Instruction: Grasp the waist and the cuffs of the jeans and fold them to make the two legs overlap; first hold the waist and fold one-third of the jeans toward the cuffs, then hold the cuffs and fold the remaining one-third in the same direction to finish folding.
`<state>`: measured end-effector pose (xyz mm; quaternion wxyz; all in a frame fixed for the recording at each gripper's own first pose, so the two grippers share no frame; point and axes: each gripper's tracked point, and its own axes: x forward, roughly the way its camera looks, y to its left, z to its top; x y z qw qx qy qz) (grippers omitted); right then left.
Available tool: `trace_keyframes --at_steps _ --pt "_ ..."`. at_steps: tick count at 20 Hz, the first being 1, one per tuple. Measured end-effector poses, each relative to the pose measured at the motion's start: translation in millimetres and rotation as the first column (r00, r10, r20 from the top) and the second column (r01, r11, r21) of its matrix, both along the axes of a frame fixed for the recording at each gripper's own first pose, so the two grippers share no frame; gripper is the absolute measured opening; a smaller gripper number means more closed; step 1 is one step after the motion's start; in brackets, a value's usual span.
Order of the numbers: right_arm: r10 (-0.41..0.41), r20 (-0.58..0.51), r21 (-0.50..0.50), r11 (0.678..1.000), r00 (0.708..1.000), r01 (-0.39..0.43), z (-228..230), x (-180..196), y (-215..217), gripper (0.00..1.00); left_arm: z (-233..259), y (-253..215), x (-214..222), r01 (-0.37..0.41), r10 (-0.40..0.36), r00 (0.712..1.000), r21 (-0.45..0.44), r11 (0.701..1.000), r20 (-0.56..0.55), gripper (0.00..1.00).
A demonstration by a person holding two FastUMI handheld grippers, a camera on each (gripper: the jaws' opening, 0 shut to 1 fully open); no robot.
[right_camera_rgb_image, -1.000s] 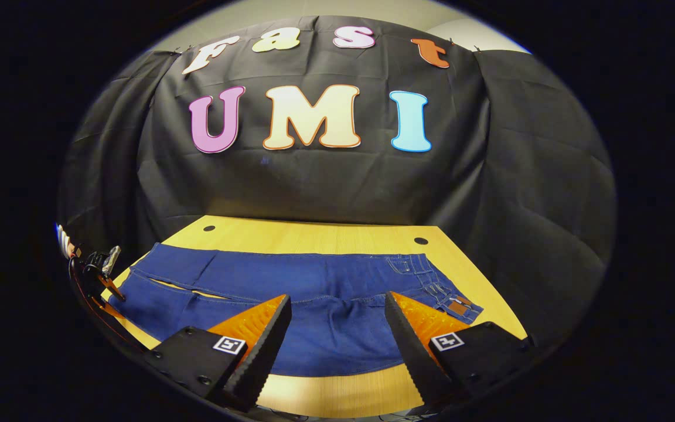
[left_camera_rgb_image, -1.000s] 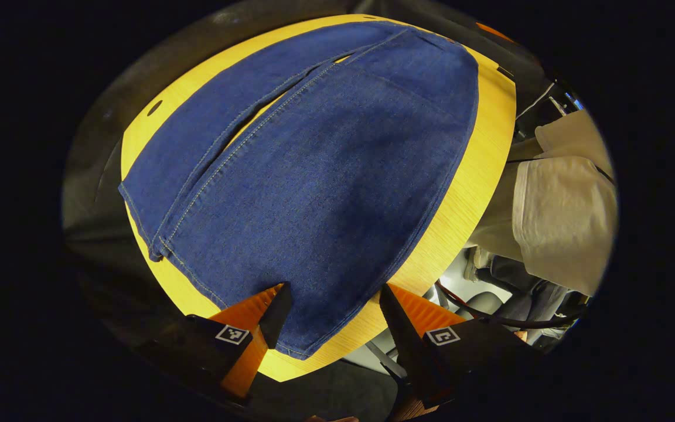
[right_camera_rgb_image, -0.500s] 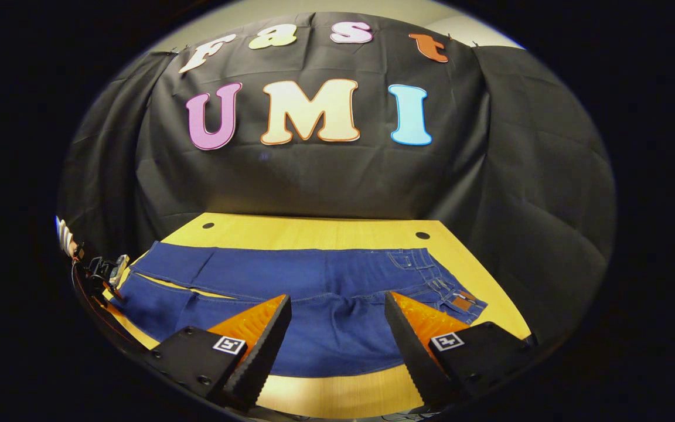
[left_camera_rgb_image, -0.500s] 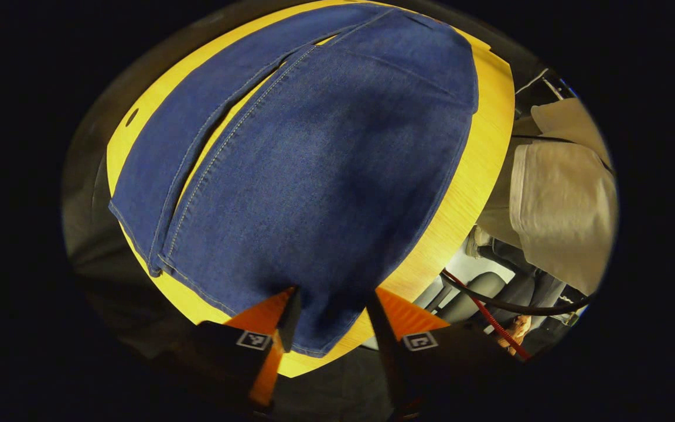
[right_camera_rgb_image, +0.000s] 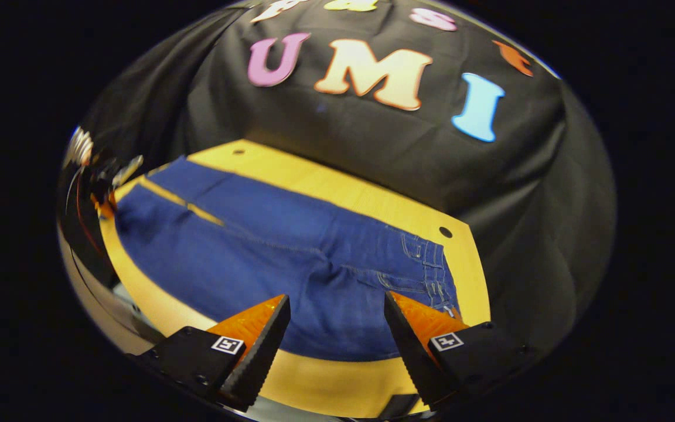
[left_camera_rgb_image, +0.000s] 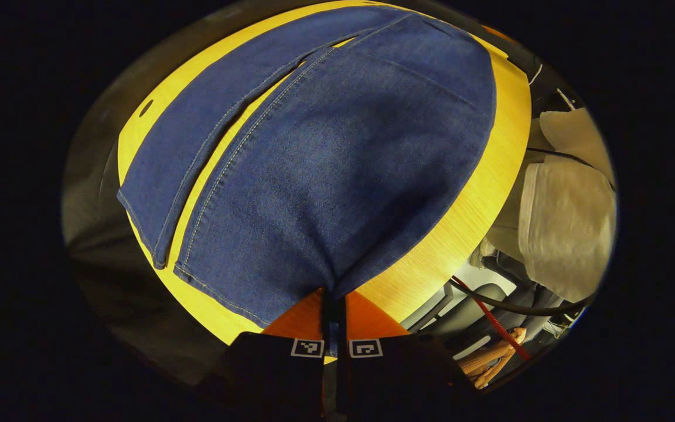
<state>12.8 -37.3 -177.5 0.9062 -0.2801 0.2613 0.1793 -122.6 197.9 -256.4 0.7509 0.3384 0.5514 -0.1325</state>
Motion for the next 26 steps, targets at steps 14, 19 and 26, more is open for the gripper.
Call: trace_keyframes --at_steps 14,19,26 --pt "0.246 -0.592 -0.294 0.821 0.767 -0.490 -126 20 -116 1.00 -2 -1 0 -0.129 0.130 0.992 0.037 0.991 -0.008 0.00" --pt "0.240 -0.664 -0.255 0.818 0.708 -0.516 -128 20 -113 0.92 -2 0 -1 -0.149 0.149 0.989 0.042 0.988 -0.007 0.00" --pt "0.171 -0.650 -0.279 0.853 0.740 -0.442 -117 41 -112 0.60 -3 -2 -1 -0.158 0.159 0.987 0.035 0.987 -0.016 0.00"
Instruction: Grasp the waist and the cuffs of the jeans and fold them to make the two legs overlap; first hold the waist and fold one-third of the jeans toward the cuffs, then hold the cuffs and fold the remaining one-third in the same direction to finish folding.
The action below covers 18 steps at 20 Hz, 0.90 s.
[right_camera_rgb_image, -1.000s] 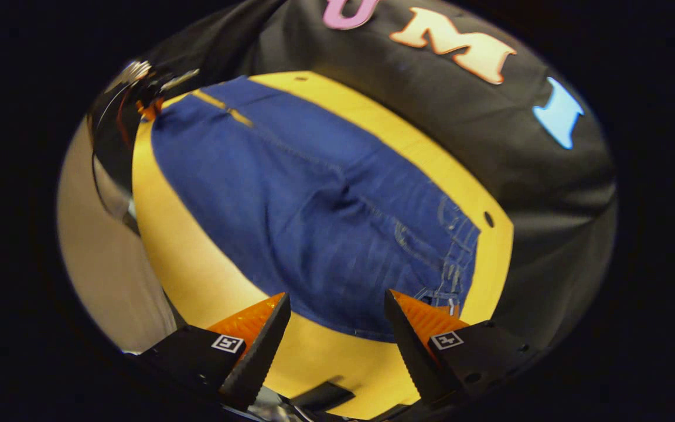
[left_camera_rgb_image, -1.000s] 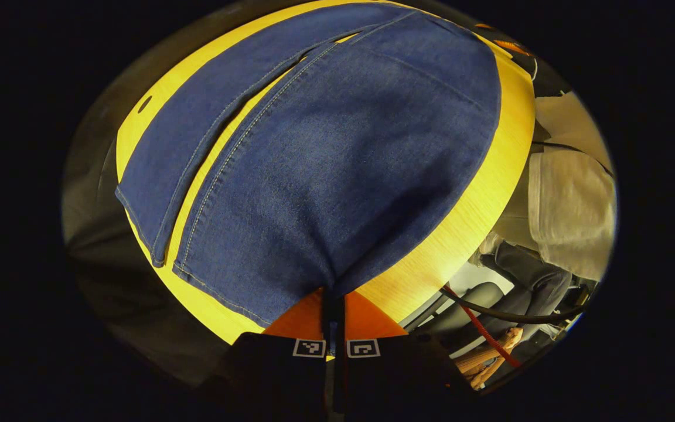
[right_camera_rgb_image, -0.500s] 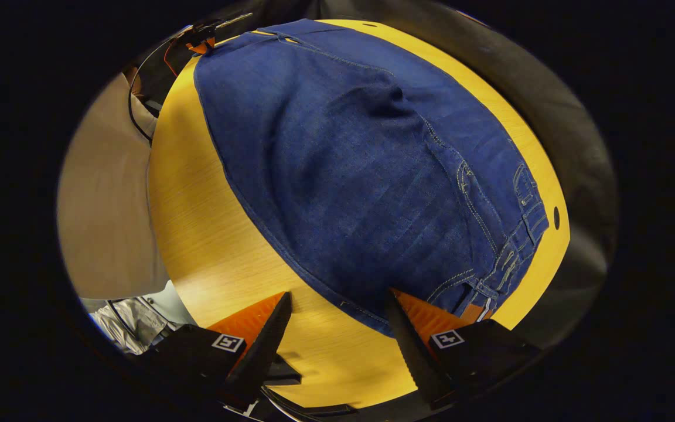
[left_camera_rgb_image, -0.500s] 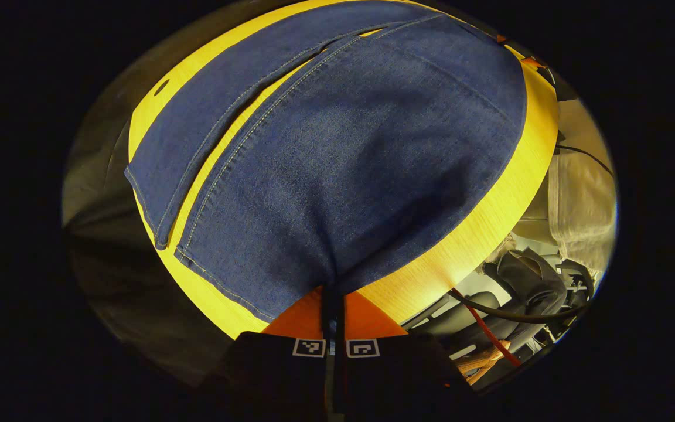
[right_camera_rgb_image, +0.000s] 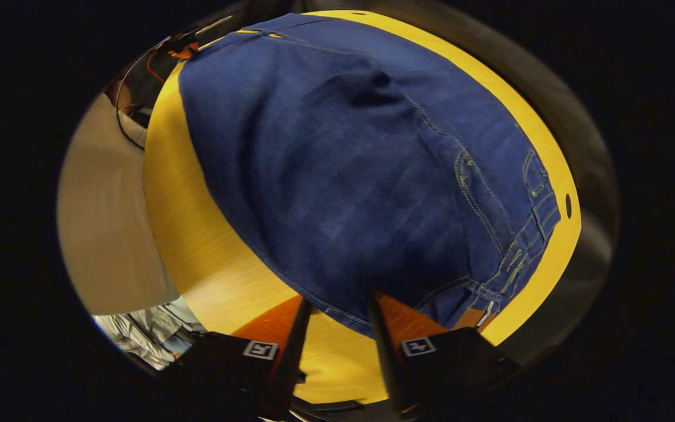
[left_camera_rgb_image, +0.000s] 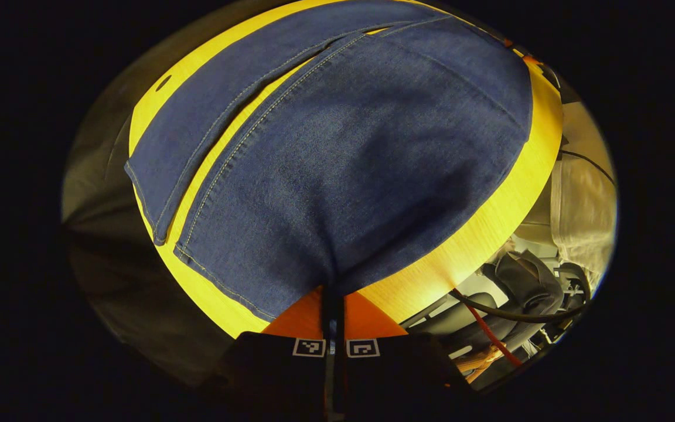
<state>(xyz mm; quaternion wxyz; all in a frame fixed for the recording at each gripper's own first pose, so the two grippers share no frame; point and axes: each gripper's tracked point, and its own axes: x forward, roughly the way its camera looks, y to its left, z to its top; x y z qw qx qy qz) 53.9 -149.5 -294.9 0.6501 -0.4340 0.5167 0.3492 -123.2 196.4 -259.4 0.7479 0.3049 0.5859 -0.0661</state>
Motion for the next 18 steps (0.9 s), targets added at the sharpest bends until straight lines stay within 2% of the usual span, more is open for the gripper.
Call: trace_keyframes --at_steps 1,3,5,8,10,14,18 --pt "-0.014 0.011 0.009 1.000 1.000 0.014 -4 4 -2 0.43 0 0 0 -0.002 0.002 1.000 -0.002 1.000 0.006 0.00" --pt "-0.056 0.036 0.030 0.998 0.998 0.055 -7 4 -2 0.28 -1 0 1 -0.004 0.004 1.000 -0.001 1.000 0.010 0.00" --pt "-0.076 0.044 0.033 0.997 0.996 0.075 -5 8 2 0.22 0 0 0 -0.013 0.013 1.000 -0.003 1.000 0.004 0.00" --pt "-0.145 0.066 0.030 0.989 0.987 0.143 -6 4 -3 0.19 0 0 0 -0.040 0.040 0.999 -0.024 0.999 -0.010 0.00" --pt "-0.125 0.077 0.034 0.992 0.989 0.123 -4 7 -2 0.14 0 0 0 -0.044 0.043 0.999 -0.037 0.998 -0.023 0.00" --pt "-0.193 0.058 0.027 0.981 0.979 0.192 2 3 -5 0.07 4 3 -4 -0.047 0.043 0.994 -0.042 0.998 -0.097 0.00" --pt "-0.223 0.137 0.065 0.974 0.965 0.216 40 6 1 0.04 40 -1 -10 0.011 -0.014 0.987 -0.020 1.000 -0.159 0.00"
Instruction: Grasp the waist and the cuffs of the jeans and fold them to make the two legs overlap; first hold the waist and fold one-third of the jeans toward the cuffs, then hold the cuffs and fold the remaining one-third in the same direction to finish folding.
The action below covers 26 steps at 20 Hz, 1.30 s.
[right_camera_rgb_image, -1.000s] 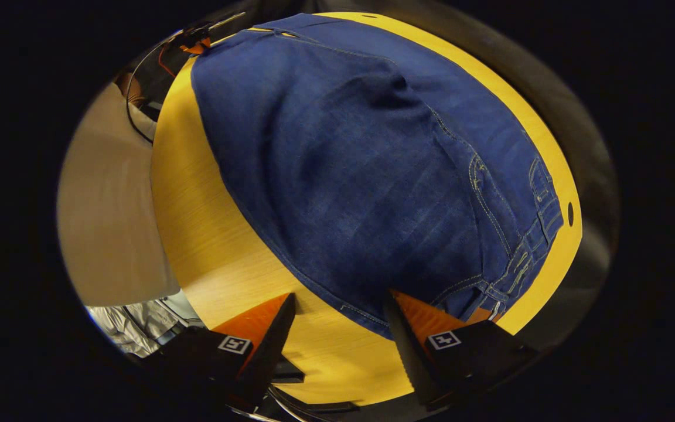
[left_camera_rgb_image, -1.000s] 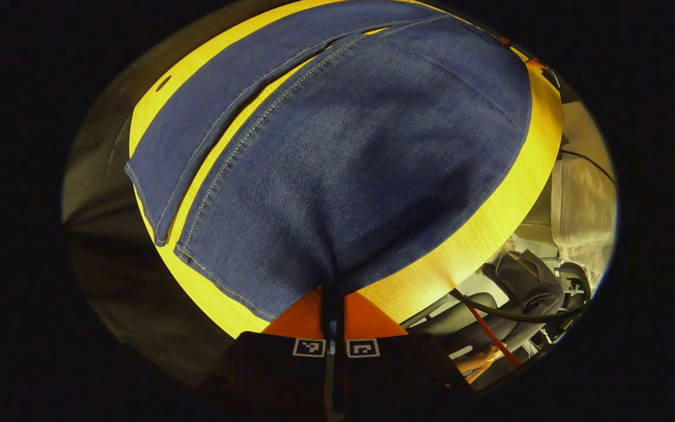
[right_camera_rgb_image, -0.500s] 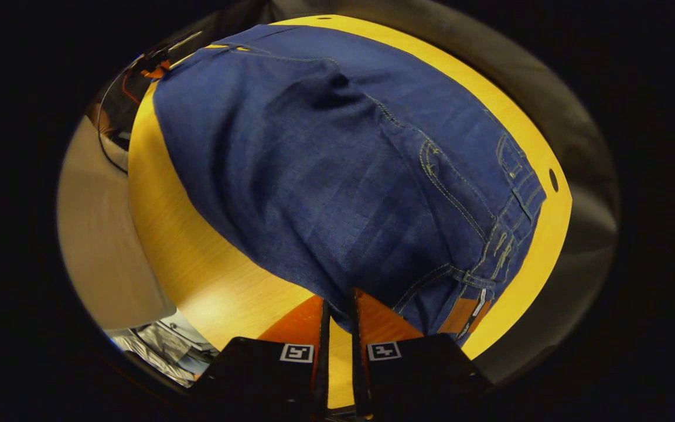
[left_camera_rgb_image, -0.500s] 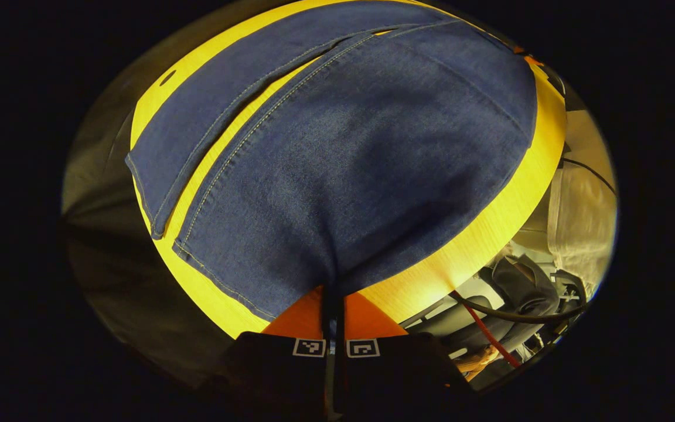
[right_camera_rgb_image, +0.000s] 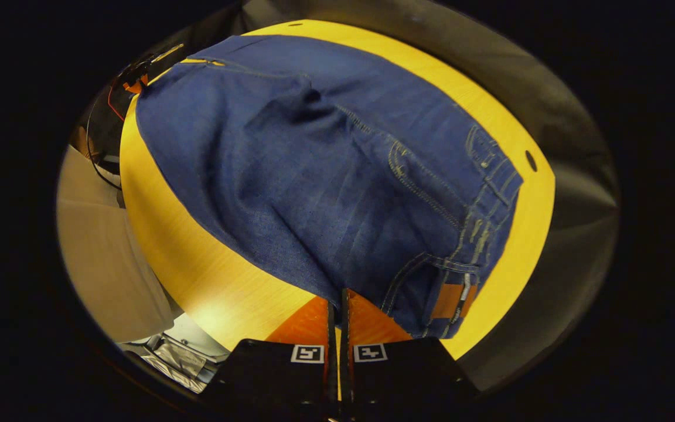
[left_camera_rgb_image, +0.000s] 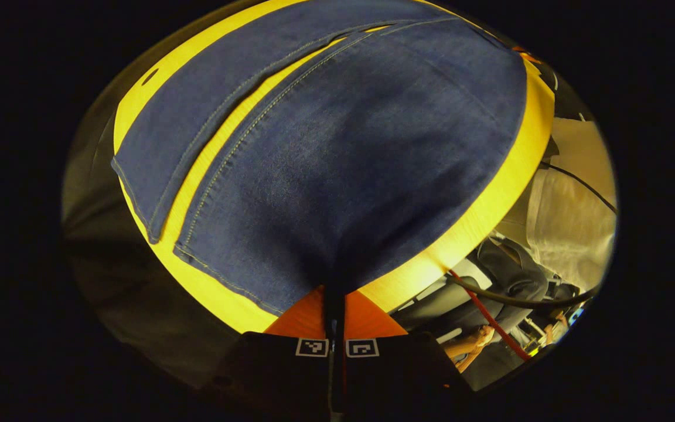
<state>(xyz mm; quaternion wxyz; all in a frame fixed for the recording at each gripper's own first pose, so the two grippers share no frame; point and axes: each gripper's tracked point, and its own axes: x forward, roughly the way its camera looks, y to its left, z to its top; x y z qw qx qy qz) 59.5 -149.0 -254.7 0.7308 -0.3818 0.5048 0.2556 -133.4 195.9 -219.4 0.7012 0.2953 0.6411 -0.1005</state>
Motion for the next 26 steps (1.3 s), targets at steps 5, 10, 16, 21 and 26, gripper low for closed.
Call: trace_keyframes --at_steps 5,10,16,21,26 --pt "-0.024 0.165 0.042 0.999 0.986 0.017 80 14 19 0.02 67 4 13 0.075 -0.075 0.997 0.058 0.996 -0.002 0.00" --pt "-0.036 0.241 0.080 0.997 0.970 0.017 120 57 39 0.02 117 17 48 0.048 -0.057 0.995 0.112 0.993 0.077 0.00" --pt "-0.123 0.286 0.144 0.986 0.950 0.084 114 155 63 0.04 162 51 148 -0.039 -0.001 0.972 0.163 0.986 0.236 0.00" --pt "-0.260 0.271 0.259 0.947 0.927 0.189 66 237 78 0.04 143 75 237 -0.147 0.081 0.935 0.171 0.974 0.344 0.00" --pt "-0.326 0.231 0.291 0.922 0.917 0.255 12 279 84 0.05 94 95 294 -0.269 0.186 0.878 0.133 0.954 0.441 0.00"
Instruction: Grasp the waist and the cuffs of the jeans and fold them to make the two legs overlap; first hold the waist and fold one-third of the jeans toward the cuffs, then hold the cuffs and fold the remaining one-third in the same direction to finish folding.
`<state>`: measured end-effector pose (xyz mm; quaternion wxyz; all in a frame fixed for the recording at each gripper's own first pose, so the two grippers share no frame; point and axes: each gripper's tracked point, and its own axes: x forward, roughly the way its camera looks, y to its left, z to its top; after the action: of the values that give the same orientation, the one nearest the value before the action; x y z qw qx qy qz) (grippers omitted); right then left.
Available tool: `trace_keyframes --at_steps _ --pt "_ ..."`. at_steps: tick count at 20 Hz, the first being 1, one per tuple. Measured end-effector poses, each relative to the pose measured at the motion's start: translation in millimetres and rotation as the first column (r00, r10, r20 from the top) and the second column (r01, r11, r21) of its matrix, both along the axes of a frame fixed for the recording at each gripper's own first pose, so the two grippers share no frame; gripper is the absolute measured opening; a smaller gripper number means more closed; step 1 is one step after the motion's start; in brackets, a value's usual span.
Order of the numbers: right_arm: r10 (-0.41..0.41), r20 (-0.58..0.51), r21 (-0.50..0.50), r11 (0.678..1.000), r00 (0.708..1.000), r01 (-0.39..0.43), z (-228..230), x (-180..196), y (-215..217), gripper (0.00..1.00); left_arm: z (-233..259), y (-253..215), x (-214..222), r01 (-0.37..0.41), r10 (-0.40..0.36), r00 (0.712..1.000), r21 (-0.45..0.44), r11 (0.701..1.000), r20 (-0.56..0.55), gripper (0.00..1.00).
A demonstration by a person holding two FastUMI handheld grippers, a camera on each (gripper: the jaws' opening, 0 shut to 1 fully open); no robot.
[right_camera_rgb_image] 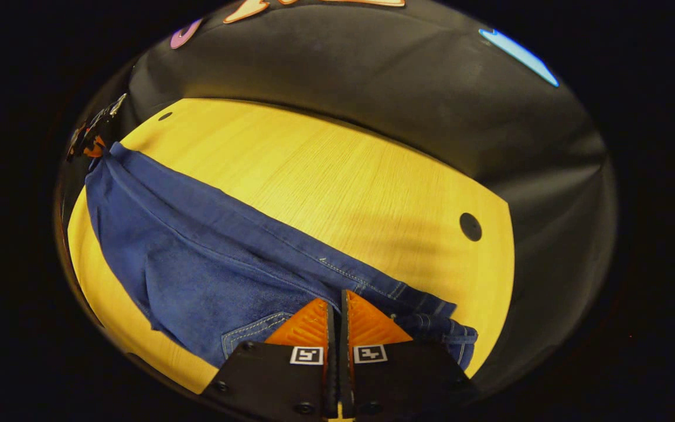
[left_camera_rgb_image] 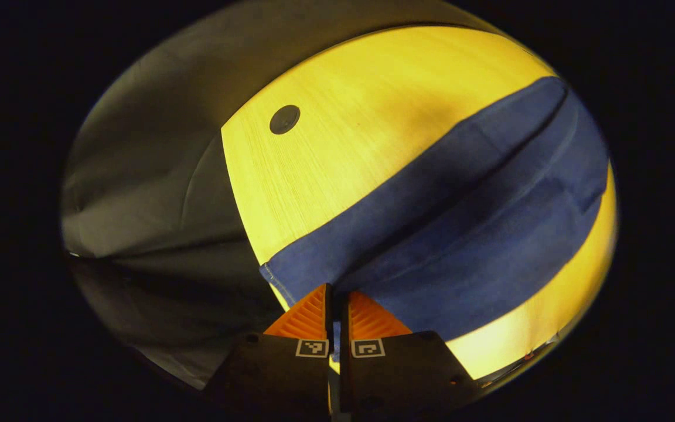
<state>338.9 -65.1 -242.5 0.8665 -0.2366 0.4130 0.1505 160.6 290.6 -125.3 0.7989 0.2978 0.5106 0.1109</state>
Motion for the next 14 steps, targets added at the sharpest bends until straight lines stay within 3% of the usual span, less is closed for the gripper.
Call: trace_keyframes --at_steps 2,3,5,7,9,14 --pt "-0.031 0.004 0.018 0.999 1.000 0.031 -2 6 -3 0.08 -3 5 4 -0.043 0.042 0.998 0.006 0.999 0.042 0.01" --pt "-0.055 0.012 0.022 0.998 0.998 0.055 -1 10 -8 0.23 -3 7 5 -0.063 0.062 0.996 0.015 0.998 0.066 0.10" --pt "-0.101 0.039 0.069 0.993 0.994 0.098 13 18 -18 0.61 5 9 8 -0.097 0.093 0.985 0.024 0.995 0.142 0.55" --pt "-0.157 0.065 0.157 0.977 0.985 0.145 31 17 -28 1.00 18 14 8 -0.148 0.132 0.951 0.037 0.988 0.279 1.00" --pt "-0.197 0.092 0.184 0.967 0.976 0.178 48 7 -50 1.00 30 6 5 -0.184 0.168 0.903 0.003 0.983 0.395 0.95" --pt "-0.280 0.099 0.163 0.951 0.955 0.262 51 -40 -124 1.00 39 -24 -15 -0.218 0.290 0.742 -0.192 0.957 0.605 0.96"
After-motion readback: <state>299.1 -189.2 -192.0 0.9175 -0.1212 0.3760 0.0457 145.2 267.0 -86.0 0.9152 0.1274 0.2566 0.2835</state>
